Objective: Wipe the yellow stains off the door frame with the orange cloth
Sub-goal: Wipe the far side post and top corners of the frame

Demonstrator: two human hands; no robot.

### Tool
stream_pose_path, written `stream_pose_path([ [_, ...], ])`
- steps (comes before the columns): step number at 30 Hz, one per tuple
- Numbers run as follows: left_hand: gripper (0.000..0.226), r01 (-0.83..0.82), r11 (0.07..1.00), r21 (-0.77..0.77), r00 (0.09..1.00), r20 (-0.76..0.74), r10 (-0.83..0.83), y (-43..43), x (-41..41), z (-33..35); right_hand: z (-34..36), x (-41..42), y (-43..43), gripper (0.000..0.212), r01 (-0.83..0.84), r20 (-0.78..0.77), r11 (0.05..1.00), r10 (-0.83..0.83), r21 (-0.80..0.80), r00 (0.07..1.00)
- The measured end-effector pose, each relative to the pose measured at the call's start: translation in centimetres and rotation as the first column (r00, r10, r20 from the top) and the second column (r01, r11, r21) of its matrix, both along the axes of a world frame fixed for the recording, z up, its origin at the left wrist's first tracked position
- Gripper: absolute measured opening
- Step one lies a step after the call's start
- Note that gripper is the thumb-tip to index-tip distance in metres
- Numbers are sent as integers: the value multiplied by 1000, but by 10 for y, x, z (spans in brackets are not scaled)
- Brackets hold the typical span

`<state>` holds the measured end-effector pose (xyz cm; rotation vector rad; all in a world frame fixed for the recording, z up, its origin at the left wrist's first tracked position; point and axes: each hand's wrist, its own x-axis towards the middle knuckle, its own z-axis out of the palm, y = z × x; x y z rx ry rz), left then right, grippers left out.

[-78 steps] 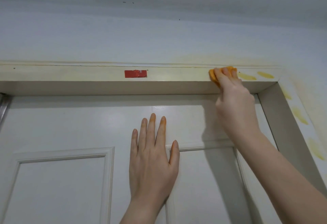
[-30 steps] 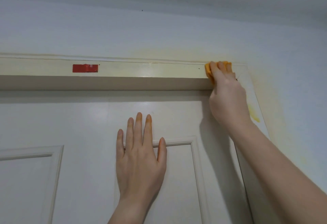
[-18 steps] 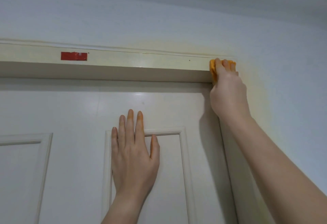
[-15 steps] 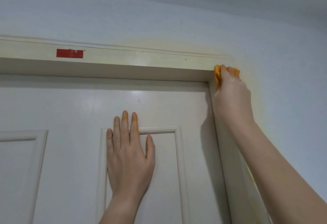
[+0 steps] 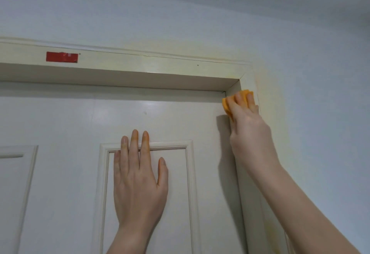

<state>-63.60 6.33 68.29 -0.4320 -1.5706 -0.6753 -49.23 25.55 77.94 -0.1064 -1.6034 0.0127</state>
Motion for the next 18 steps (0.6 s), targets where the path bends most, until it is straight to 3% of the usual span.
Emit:
stream_pose_path([
  [2, 73, -5, 1000, 10, 1000, 2, 5, 1, 1, 0, 17, -1, 2, 53, -40, -18, 999, 39, -15, 999],
  [6, 73, -1, 1000, 12, 1000, 6, 1, 2, 3, 0, 7, 23, 10, 58, -116, -97, 975, 99, -191, 990],
  [9, 73, -8, 1000, 2, 1000, 0, 8, 2, 2, -1, -28, 14, 6, 57, -68, -49, 990, 63, -120, 997],
  [12, 73, -10, 1000, -1, 1000, -6, 10, 4, 2, -2, -15, 0, 10, 60, -65, -23, 998, 64, -23, 998],
  [18, 74, -10, 1000, 0, 1000, 5, 10, 6, 4, -7, -31, 21, 21, 56, -192, -82, 966, 180, -176, 980],
])
